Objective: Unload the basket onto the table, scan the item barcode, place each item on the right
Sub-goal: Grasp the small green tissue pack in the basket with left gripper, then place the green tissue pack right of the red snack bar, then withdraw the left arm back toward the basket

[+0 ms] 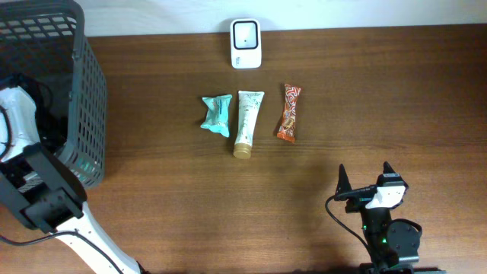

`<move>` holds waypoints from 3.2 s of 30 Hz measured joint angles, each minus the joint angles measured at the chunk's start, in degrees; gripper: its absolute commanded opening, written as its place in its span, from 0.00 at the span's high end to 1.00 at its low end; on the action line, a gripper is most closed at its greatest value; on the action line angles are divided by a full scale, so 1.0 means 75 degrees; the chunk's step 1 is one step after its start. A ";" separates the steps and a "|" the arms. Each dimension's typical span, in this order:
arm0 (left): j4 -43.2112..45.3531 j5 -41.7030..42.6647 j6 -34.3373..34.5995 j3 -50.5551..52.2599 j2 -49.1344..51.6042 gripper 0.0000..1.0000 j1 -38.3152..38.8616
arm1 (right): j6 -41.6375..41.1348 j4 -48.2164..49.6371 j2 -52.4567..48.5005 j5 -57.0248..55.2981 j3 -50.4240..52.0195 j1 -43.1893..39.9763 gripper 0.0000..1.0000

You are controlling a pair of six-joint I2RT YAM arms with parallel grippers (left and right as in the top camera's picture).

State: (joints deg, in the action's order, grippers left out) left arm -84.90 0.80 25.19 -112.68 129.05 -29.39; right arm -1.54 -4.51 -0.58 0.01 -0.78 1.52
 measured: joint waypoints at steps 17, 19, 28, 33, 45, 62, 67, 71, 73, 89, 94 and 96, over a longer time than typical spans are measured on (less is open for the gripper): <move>0.1236 0.0134 0.0108 0.0866 -0.0184 1.00 0.0020 | 0.0000 0.0000 0.0000 0.0003 0.0000 0.0000 0.02; 0.1370 0.0152 0.0108 0.0487 -0.0125 1.00 -0.0082 | 0.0003 0.0000 0.0000 0.0000 0.0000 0.0000 0.01; 0.0076 0.0300 0.0108 -0.5129 0.0003 1.00 -0.0376 | -0.0006 0.0003 0.0000 0.0000 0.0000 0.0000 0.01; -0.0023 0.1329 0.0108 -0.7487 -0.0414 1.00 -0.0274 | 0.0003 0.0000 0.0000 0.0003 0.0000 0.0000 0.01; 0.0210 0.3844 -0.0323 -0.8717 -0.1518 1.00 0.2643 | 0.0006 0.0003 0.0000 0.0003 0.0000 0.0000 0.01; 0.1440 0.3926 -0.6033 -0.8603 0.1871 0.97 0.7732 | 0.0003 0.0003 0.0000 0.0003 0.0000 0.0000 0.01; 0.1443 0.3926 -0.7522 -0.8600 0.3130 1.00 0.8518 | 0.0000 0.0003 0.0000 0.0000 0.0000 0.0000 0.01; 0.1440 0.3926 -0.7851 -0.8600 0.3824 0.88 0.8862 | 0.0000 0.0003 0.0000 0.0000 0.0000 0.0000 0.01; 0.1294 0.3923 -0.7947 -0.8600 0.4199 0.62 0.9008 | 0.0003 0.0003 0.0000 0.0003 0.0000 0.0000 0.01; 0.0906 0.4415 -0.7184 -0.8664 0.3555 0.01 0.8014 | 0.0000 0.0003 0.0000 0.0000 0.0000 0.0000 0.01; -0.0376 0.4476 -0.6968 -0.8900 0.1565 0.01 0.6744 | 0.0003 0.0003 0.0000 0.0000 0.0000 0.0000 0.01; -0.1119 0.4500 -0.6948 -0.8947 0.1163 0.01 0.6219 | 0.0003 0.0000 0.0000 0.0003 0.0000 0.0000 0.01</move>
State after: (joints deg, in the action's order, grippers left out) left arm -93.30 34.54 -26.92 -179.78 137.78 17.26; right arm -1.52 -4.51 -0.58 0.03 -0.78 1.52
